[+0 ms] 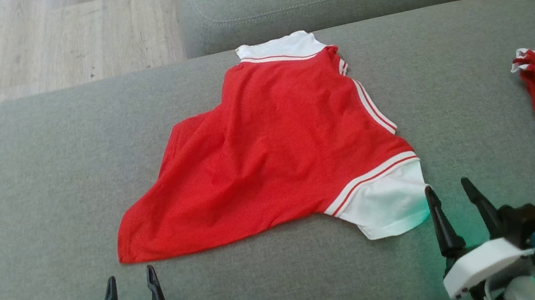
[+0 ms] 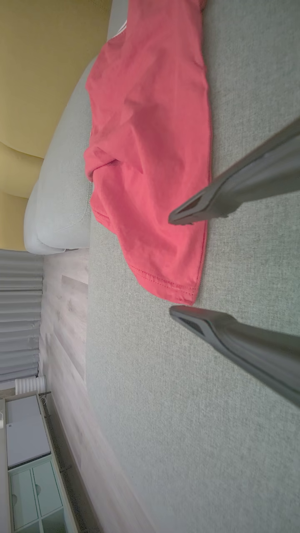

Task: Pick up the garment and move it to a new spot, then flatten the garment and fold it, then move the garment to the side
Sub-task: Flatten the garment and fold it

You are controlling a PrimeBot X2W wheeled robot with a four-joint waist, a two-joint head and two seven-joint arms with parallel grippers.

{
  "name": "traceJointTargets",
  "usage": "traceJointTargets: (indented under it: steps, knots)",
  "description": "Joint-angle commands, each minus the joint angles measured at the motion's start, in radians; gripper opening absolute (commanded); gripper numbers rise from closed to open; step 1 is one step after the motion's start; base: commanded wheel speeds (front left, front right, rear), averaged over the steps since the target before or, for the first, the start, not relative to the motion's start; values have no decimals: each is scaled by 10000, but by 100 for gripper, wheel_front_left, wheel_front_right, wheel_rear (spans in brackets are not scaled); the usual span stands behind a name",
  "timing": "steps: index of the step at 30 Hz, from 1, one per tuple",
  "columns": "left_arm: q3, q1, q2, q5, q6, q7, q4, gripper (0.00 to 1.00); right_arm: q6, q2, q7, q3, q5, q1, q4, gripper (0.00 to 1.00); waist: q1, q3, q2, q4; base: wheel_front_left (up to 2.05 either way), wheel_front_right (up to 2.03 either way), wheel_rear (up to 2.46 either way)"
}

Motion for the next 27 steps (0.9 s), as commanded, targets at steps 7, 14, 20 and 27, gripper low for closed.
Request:
traceJointTargets:
  steps: [7, 14, 20, 27]
  knots:
    - [-58, -436, 95, -254, 85, -53, -401, 100, 33, -206, -111, 70, -413, -582, 1023, 100, 1, 406, -1, 247, 0, 0, 0]
    - [-268, -645, 95, -475, 105, -53, -458, 100, 33, -522, -111, -50, -589, -1168, 1425, 100, 1, 896, -1, 510, 0, 0, 0]
    - [-261, -737, 95, -497, 94, -53, -397, 100, 33, -675, -111, 170, -671, -1489, 1726, 100, 1, 1111, -1, 610, 0, 0, 0]
    - [-341, -937, 95, -581, 87, -53, -381, 100, 33, -753, -111, 512, -486, -1723, 2234, 100, 1, 1343, -1, 736, 0, 0, 0]
